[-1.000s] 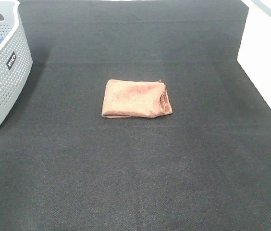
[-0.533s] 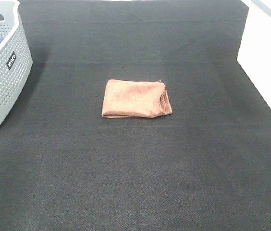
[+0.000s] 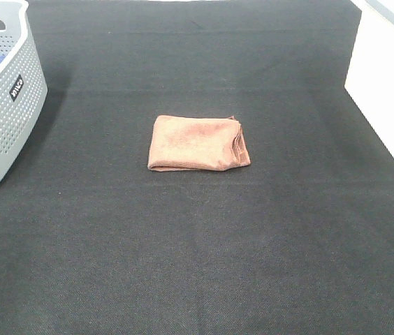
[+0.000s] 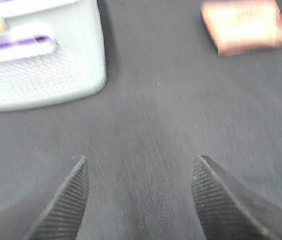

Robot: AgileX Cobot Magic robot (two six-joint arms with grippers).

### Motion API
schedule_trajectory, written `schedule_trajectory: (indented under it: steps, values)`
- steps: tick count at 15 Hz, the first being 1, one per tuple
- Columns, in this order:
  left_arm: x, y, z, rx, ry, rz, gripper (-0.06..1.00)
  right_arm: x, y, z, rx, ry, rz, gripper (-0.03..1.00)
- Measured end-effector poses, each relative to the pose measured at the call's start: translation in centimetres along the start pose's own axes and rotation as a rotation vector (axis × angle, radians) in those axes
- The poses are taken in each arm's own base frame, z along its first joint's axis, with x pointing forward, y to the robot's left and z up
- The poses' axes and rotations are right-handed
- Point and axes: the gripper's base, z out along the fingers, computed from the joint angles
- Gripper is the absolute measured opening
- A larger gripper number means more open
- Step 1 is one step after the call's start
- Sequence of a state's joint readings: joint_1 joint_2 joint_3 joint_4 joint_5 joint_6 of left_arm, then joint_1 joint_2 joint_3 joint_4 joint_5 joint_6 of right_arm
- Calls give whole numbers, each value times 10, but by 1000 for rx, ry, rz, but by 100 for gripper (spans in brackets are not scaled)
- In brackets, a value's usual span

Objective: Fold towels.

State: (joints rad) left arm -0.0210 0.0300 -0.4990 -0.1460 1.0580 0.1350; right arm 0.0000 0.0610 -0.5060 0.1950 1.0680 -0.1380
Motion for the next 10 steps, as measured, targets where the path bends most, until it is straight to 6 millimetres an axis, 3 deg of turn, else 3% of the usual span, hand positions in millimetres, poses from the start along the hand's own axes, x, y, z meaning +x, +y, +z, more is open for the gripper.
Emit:
schedule_trajectory:
  steps: [10]
  values:
    - [3,-1,-5,-2,-36,6,59,5,3,-9,-12,-65,-4,77]
